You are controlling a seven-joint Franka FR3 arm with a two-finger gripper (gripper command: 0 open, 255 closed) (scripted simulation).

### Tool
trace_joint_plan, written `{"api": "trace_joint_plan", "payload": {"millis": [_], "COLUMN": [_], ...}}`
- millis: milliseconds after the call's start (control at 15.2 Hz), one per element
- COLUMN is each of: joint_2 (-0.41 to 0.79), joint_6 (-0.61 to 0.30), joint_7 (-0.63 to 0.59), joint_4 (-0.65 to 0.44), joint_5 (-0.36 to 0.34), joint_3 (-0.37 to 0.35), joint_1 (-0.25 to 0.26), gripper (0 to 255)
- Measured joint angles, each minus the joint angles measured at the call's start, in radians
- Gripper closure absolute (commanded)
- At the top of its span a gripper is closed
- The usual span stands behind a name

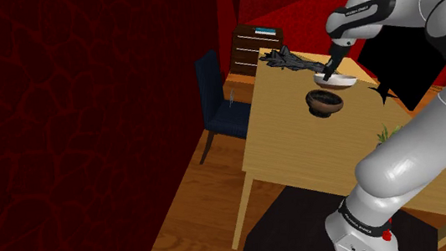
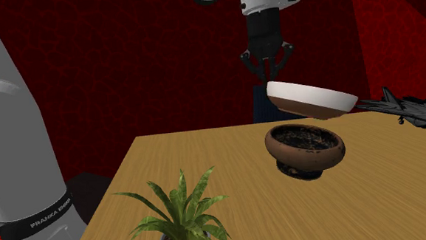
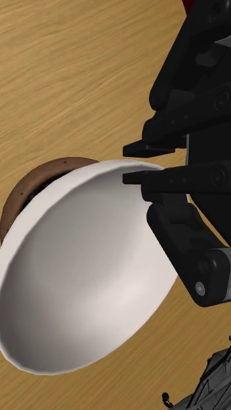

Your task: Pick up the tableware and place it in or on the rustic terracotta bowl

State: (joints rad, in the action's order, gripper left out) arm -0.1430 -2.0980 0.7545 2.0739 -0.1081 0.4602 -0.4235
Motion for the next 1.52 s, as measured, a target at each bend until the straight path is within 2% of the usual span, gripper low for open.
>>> {"api": "trace_joint_plan", "payload": {"millis": [858,1254,1320,1518], "joint_2": [0.052,0.062,0.063,0.064], "joint_6": [-0.173,-0.187,-0.187,-0.188], "joint_7": [0.016,0.017,0.017,0.017], "joint_4": [0.123,0.128,0.128,0.127], "joint_5": [0.019,0.024,0.024,0.025], "joint_3": [0.015,0.015,0.015,0.015], "joint_1": [-0.004,-0.003,-0.003,-0.004], "gripper": [255,255,0,0]}}
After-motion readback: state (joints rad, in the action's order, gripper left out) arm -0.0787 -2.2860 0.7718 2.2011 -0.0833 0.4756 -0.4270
